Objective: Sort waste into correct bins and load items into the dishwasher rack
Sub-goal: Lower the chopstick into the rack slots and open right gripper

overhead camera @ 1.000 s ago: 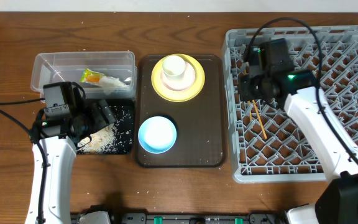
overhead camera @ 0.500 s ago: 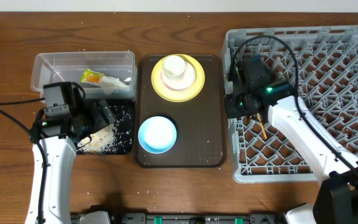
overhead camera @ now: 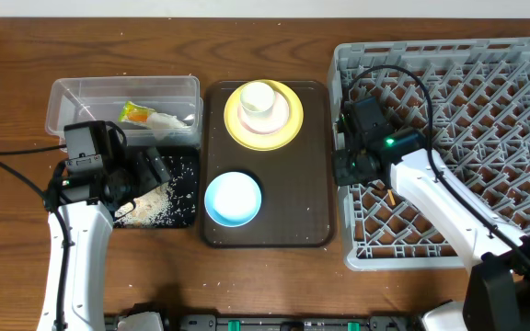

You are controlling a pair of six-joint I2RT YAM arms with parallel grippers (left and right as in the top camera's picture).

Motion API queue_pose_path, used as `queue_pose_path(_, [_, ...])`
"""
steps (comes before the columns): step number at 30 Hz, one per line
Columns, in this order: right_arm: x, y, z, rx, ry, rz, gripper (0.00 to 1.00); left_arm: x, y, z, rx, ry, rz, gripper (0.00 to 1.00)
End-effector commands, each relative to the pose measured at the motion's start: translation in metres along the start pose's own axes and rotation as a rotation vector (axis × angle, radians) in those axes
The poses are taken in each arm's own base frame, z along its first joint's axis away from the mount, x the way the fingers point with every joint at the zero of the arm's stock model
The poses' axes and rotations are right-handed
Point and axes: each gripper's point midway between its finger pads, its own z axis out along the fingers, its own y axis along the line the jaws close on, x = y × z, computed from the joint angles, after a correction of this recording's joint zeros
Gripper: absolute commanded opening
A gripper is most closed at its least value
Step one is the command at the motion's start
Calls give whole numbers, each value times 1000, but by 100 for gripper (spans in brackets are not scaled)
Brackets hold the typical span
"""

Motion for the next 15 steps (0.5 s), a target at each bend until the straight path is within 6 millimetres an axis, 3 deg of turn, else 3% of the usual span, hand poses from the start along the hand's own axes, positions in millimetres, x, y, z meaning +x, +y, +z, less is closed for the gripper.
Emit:
queue_pose_path(1, [-2, -1, 4, 13, -11, 36, 3, -7, -1, -4, -1, -20, 1, 95])
queue_pose_path(8, [-17, 4, 3, -8, -73, 72, 1, -7, -1, -4, -1, -20, 1, 95])
queue_pose_path(15, [-20, 5, 3, -13, -85, 72, 1, -7, -1, -4, -1, -20, 1, 95])
